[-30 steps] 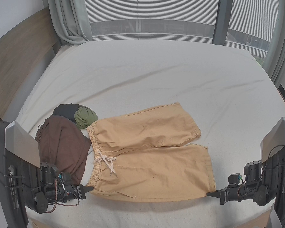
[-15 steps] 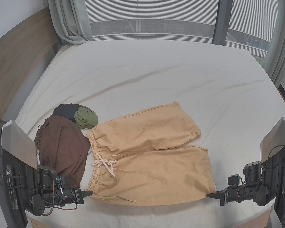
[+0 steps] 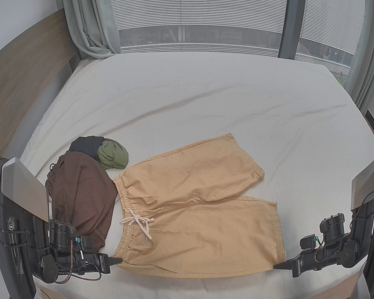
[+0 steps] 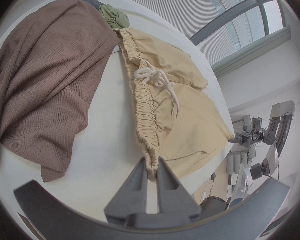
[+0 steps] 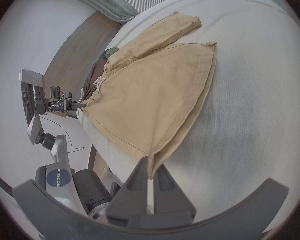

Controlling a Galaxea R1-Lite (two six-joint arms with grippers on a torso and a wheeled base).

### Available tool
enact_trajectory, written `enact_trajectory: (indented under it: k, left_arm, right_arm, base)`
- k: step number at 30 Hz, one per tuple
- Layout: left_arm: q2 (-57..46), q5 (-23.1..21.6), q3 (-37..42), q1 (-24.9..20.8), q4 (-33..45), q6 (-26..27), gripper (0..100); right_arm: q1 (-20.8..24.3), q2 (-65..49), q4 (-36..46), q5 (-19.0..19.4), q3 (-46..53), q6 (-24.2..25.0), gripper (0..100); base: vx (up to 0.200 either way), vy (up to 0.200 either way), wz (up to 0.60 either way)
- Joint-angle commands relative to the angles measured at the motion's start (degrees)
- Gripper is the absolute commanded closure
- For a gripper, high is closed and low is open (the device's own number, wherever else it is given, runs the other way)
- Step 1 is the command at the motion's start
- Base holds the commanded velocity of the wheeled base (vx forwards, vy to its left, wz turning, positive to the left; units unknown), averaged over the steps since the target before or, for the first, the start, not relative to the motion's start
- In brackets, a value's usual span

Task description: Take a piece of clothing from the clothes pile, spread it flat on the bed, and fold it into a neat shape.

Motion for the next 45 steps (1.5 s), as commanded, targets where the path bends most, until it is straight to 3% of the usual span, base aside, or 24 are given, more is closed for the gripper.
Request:
enact_trajectory:
  k: [1,5,10,20,31,37,45]
  left_arm:
    - [-0.3,-0.1,0.8,0.2,0.7,0.3,100]
    - [0.0,-0.9,0.8,0.8,0.2,1.4,100]
    - [0.1,-6.0,1.0,0.1,-5.4,0.5,100]
    - [-0.3,-7.2,-2.9,0.4,-6.0,-1.6,100]
    - [-1.0,-7.1,-7.5,0.6,-6.0,-6.7,100]
    - [-4.5,-6.7,-8.6,0.4,-6.0,-13.0,100]
    - [-5.3,-5.7,-9.5,0.2,-6.0,-15.2,100]
  right_arm:
    - [0.0,-2.9,0.9,0.0,1.0,-0.4,100]
    - [-0.1,-2.5,-0.4,0.1,1.0,-0.2,100]
    - [-0.3,-2.6,-4.7,0.3,1.0,0.9,100]
    - [-0.1,-2.2,-17.7,0.5,0.8,7.2,100]
    - [0.1,-1.3,-17.7,0.2,-3.4,10.1,100]
    - [1.7,-1.6,-17.8,0.1,-5.8,13.6,100]
    - [1.6,-2.5,-17.7,-1.6,-10.7,15.8,100]
  base:
    - [0.000,0.000,0.00]
    - [0.000,0.000,0.00]
    - [0.000,0.000,0.00]
    - [0.000,0.000,0.00]
    - [0.000,0.000,0.00]
    - [0.000,0.000,0.00]
    - [0.000,0.000,0.00]
